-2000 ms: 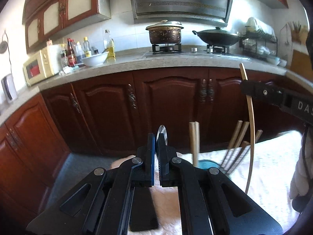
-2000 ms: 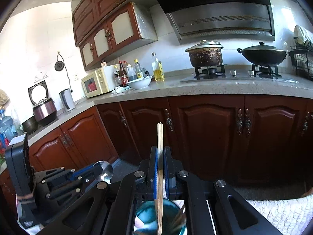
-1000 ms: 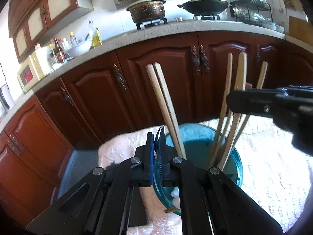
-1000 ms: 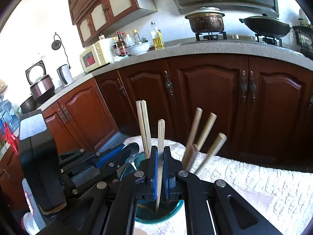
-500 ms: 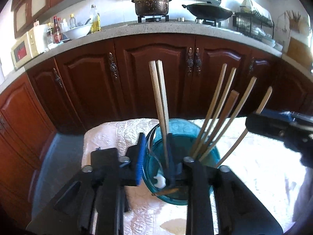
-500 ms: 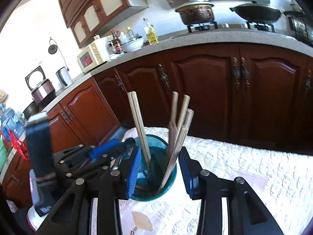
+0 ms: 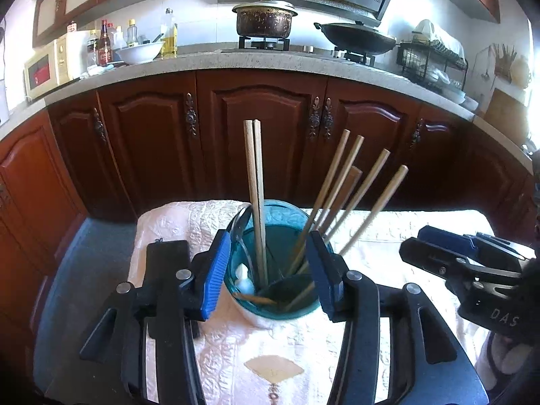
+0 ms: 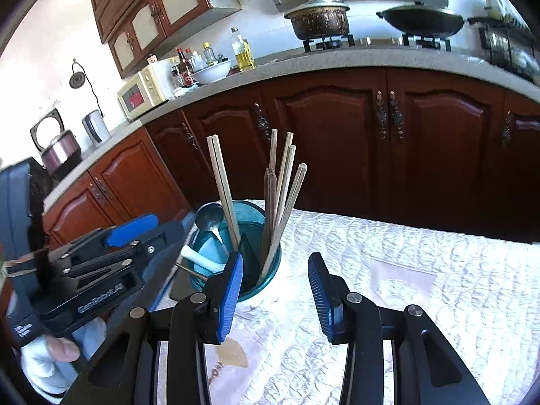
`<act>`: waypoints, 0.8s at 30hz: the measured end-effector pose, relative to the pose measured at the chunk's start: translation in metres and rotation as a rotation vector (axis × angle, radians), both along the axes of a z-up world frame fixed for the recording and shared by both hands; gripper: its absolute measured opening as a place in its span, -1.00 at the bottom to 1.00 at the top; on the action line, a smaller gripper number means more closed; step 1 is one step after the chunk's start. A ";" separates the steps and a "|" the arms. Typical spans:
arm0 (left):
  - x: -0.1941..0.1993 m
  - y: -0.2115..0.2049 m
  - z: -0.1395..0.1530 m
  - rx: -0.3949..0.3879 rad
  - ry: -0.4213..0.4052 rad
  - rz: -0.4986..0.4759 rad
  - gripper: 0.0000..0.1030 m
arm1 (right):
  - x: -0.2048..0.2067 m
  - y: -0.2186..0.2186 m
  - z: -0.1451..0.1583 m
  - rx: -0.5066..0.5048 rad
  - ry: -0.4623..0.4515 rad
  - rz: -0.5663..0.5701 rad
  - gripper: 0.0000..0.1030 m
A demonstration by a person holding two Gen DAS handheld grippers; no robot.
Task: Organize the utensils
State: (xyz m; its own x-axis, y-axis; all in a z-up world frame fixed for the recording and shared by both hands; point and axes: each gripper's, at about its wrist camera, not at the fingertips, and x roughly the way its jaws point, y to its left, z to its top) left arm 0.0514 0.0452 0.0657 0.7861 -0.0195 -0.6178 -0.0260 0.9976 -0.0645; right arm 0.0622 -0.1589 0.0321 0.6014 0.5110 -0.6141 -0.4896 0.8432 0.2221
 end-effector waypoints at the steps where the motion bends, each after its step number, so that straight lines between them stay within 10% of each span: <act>1: -0.002 -0.001 0.000 0.005 -0.002 0.004 -0.10 | -0.002 0.000 0.001 -0.001 -0.005 -0.002 -0.25; 24: -0.046 -0.018 0.016 0.084 -0.086 0.071 -0.10 | -0.037 0.004 0.022 -0.027 -0.089 -0.039 -0.17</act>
State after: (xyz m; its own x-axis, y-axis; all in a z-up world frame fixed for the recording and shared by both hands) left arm 0.0050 0.0272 0.0817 0.8335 0.0875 -0.5456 -0.0951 0.9954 0.0142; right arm 0.0255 -0.1547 0.0542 0.6737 0.4701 -0.5703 -0.4730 0.8671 0.1561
